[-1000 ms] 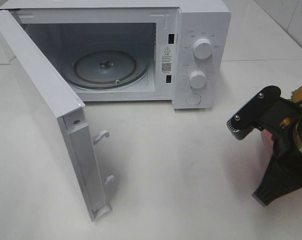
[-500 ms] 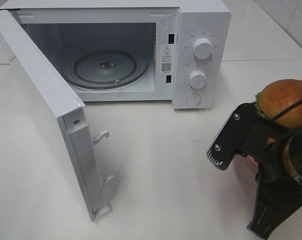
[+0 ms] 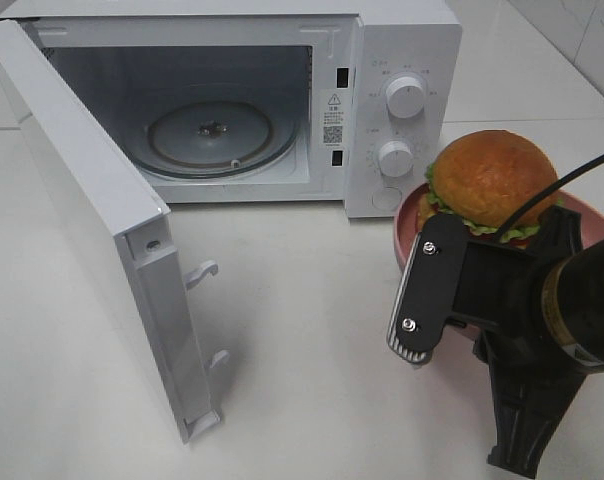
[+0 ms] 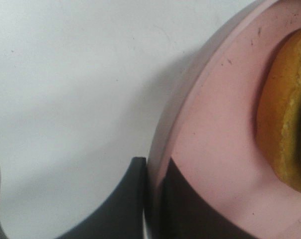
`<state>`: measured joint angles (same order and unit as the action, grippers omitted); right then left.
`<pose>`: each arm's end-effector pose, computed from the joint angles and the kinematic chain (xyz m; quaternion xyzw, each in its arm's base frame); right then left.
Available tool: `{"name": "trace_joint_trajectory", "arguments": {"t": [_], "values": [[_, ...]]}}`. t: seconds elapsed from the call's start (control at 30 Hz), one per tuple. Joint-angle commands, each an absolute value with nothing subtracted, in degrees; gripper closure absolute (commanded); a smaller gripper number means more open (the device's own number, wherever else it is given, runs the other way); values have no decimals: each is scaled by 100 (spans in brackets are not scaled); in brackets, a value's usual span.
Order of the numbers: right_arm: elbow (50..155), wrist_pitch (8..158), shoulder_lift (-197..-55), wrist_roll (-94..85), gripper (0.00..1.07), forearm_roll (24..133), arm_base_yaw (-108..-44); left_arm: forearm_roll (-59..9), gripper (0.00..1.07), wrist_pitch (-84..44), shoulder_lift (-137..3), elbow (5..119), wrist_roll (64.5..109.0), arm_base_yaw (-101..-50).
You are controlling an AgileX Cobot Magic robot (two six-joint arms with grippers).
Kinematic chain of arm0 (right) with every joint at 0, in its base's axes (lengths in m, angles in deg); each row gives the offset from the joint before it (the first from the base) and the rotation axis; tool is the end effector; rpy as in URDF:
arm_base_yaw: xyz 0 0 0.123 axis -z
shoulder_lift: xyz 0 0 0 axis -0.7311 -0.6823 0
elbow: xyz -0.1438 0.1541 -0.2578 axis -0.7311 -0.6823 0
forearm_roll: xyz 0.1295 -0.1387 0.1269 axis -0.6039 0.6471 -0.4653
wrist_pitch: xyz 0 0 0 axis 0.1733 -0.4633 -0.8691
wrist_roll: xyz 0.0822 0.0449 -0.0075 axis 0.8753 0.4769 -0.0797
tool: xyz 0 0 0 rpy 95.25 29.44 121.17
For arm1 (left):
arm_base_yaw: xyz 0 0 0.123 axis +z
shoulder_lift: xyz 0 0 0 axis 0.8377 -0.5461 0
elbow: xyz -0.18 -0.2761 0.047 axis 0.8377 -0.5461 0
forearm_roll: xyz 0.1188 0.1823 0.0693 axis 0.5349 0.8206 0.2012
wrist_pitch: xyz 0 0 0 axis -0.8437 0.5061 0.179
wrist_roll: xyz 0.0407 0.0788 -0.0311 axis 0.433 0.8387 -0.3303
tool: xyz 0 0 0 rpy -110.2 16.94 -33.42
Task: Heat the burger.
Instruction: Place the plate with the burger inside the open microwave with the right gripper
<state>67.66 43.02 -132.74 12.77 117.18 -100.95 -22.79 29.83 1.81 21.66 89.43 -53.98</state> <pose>0.1349 0.1270 0.2533 -0.5485 0.7931 -0.1183 0.2370 -0.0747 -0.0213 0.2698 0.0321 0.8434 -0.0632 0.5326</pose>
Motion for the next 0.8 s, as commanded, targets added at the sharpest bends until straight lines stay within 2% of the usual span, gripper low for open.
{"name": "trace_joint_trajectory", "arguments": {"t": [0.03, 0.8], "values": [[6760, 4606, -13217, 732, 107, 12056, -10118, -2285, 9, 2994, 209, 2155, 8932, -5381], [6760, 5311, -13217, -2453, 107, 11999, -10118, -2285, 9, 2994, 209, 2155, 8932, -5381]]}}
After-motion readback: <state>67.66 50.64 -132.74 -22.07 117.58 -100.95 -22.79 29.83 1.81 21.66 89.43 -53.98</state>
